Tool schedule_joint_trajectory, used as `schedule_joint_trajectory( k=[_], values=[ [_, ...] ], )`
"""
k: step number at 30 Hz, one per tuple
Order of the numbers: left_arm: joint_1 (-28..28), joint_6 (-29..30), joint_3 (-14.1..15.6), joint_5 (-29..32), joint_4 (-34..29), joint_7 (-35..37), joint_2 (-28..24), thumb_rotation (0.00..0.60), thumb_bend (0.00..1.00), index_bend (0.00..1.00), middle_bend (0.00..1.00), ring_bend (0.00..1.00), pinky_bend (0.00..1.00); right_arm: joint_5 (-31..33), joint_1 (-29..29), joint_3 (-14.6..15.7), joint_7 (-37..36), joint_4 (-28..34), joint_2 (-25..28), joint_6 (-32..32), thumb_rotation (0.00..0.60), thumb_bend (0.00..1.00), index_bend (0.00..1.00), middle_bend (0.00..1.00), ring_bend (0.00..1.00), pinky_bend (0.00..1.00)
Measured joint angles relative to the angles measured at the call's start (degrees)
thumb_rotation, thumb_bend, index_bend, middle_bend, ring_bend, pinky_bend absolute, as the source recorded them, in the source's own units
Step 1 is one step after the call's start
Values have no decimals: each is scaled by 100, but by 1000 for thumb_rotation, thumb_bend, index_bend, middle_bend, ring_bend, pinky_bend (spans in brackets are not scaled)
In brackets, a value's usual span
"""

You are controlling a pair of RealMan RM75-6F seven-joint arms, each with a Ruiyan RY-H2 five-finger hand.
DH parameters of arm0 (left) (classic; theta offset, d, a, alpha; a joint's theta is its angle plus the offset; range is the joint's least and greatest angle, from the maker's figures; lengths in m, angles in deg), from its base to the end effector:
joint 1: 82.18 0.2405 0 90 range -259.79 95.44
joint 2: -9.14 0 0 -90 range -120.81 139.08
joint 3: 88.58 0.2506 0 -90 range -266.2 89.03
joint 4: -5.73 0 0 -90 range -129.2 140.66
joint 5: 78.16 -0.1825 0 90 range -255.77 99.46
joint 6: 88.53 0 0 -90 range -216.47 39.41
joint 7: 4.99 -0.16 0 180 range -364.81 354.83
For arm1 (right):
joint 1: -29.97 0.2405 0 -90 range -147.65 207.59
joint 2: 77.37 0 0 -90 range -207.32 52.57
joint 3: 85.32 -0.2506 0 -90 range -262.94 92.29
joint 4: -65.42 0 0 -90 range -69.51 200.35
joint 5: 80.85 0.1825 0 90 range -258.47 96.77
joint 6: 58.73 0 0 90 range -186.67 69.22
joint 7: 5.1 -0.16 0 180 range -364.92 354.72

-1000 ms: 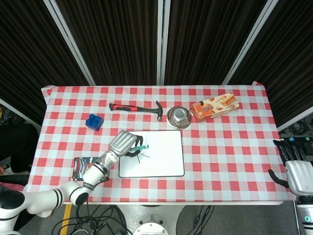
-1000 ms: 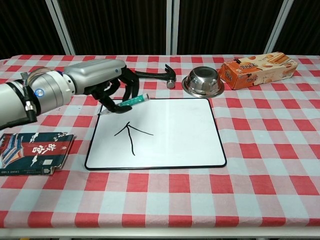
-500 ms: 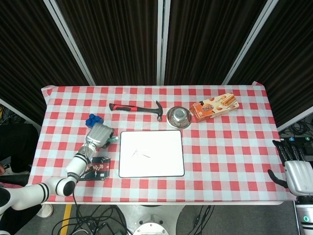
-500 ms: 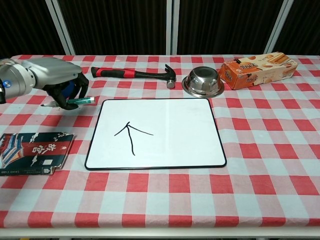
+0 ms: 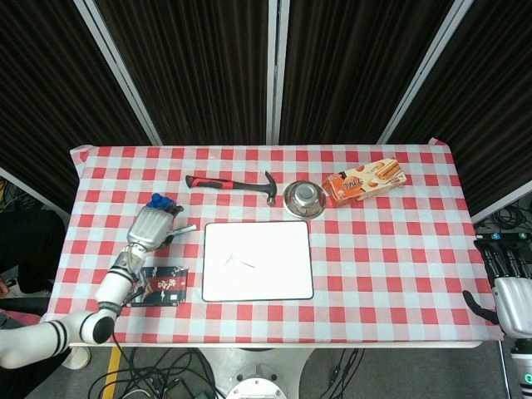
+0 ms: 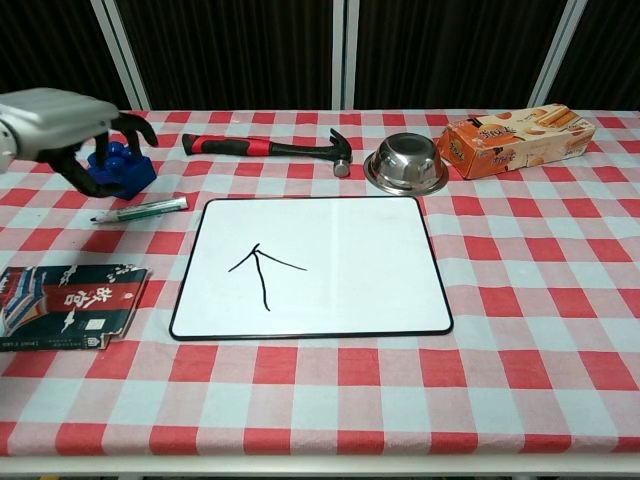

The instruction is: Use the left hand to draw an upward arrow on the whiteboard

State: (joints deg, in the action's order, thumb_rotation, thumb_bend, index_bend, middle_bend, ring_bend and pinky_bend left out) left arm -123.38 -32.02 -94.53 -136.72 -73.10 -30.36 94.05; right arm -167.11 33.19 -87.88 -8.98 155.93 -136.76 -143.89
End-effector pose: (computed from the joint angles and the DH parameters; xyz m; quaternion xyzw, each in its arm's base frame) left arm -0.2025 0.3625 0.0354 -0.7426 -0.3384 -0.2791 0.5061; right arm -0.3093 -0.1854 0.2100 0.5965 -0.3811 0.3685 0.6026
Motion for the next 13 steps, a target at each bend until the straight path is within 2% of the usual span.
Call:
schedule_joint_trajectory(
  k=[3,6,13],
  values=[
    [509,863,73,-382,-268,537,-314,600,296,192,258,301,419,13,-27,21,-110,-138,-2,9,600,202,0,104,0,88],
    [1171,1771,235,-839,-474,1139,-703,600,248,192,249,257,303,-31,-35,31,-264,-243,-20,-5,600,203,0,98,0,88],
    [2785,3545,833,-1708,-759,1941,-1309,600,221,192,245,250,281,-374,-2,27,-653,-230,-49,-186,600,205,0,98,0,88]
  ],
)
